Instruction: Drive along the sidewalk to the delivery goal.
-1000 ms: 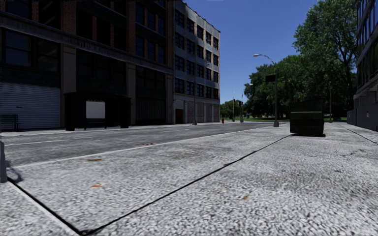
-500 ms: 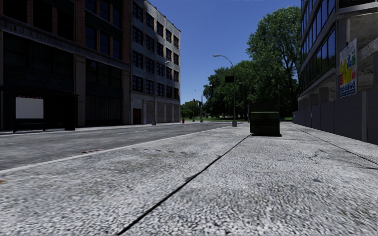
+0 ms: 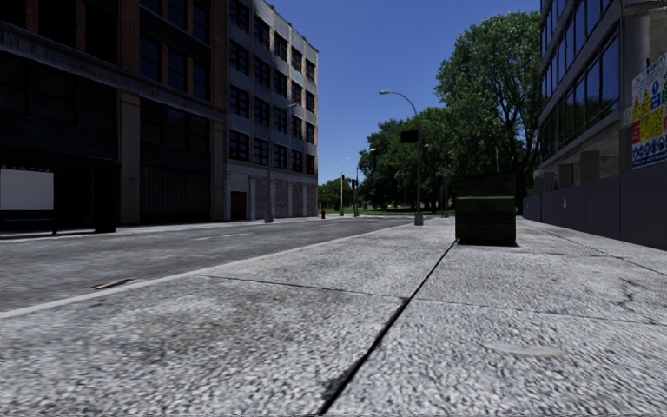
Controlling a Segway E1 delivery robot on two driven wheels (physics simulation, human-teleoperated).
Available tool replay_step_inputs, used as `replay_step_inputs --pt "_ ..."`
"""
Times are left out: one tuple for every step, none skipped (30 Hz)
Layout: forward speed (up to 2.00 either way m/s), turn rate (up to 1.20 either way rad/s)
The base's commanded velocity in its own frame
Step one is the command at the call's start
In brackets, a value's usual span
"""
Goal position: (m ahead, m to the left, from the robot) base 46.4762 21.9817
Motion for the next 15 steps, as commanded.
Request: replay_step_inputs --pt "2.00 0.00" --pt "2.00 0.00" --pt "2.00 0.00" --pt "2.00 0.00" --pt "2.00 0.00" --pt "2.00 0.00" --pt "2.00 0.00" --pt "2.00 0.00" --pt "2.00 0.00" --pt "2.00 0.00" --pt "2.00 0.00" --pt "2.00 0.00" --pt "2.00 0.00" --pt "2.00 0.00" --pt "2.00 0.00"
